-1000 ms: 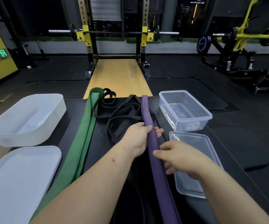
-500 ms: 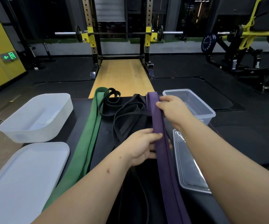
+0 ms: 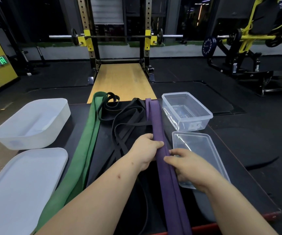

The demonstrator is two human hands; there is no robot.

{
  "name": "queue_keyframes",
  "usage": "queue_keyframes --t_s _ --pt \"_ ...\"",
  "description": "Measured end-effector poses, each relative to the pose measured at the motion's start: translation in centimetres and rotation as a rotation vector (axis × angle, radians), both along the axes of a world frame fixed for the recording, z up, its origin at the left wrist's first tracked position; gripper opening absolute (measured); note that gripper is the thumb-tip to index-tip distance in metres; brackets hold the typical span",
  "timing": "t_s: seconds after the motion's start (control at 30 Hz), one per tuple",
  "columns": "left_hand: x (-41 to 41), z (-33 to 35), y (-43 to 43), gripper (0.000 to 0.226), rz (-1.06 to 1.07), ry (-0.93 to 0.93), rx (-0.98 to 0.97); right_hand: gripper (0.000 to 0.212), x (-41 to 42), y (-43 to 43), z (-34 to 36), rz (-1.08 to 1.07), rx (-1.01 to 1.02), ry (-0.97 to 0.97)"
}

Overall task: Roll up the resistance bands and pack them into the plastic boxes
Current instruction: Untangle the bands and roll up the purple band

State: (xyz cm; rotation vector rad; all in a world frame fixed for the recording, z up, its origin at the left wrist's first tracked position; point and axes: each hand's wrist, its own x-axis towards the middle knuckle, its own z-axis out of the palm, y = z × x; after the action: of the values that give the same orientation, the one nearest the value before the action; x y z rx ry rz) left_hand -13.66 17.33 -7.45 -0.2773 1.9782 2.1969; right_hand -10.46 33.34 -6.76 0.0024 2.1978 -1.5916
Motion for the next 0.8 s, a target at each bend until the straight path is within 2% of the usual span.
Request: queue_keyframes --t_s 0.1,0.2,0.27,0.33,0.47,0.6,0.7,0.8 --pt "-0.9 1.4 0.3 0.017 0.008 0.144 -0.039 0.023 -0.8 -0.5 0.9 -0.004 0.023 0.103" --pt "-2.4 4.4 0.3 0.033 0.014 0.296 0.098 0.039 -3.6 -1.4 3.8 -0.053 -0.138 0.336" --pt "-2.2 5.6 0.1 0.037 0.016 0.26 0.142 0.046 -6.3 -2.2 6.6 -0.093 -0.221 0.526" --pt "-1.0 5.6 -0.1 0.029 -0.044 0.156 0.155 0.054 -10.0 -3.2 8.7 -0.145 -0.292 0.607" --pt "1.0 3.5 -1.0 0.012 -0.173 0.026 0.102 0.06 -16.4 -5.2 9.2 -0.182 -0.28 0.469" --pt "1.2 2.2 -1.2 0.027 -0.168 0.022 -0.114 0.043 -16.9 -6.0 6.3 -0.206 -0.327 0.228" --pt "1.6 2.4 -0.7 0.028 -0.111 -0.005 0.005 0.054 -15.5 -5.7 4.5 -0.237 -0.351 0.14" --pt "2.2 2.8 -0.7 0.029 -0.067 -0.007 0.095 0.063 -13.3 -5.2 4.1 -0.179 -0.314 0.118"
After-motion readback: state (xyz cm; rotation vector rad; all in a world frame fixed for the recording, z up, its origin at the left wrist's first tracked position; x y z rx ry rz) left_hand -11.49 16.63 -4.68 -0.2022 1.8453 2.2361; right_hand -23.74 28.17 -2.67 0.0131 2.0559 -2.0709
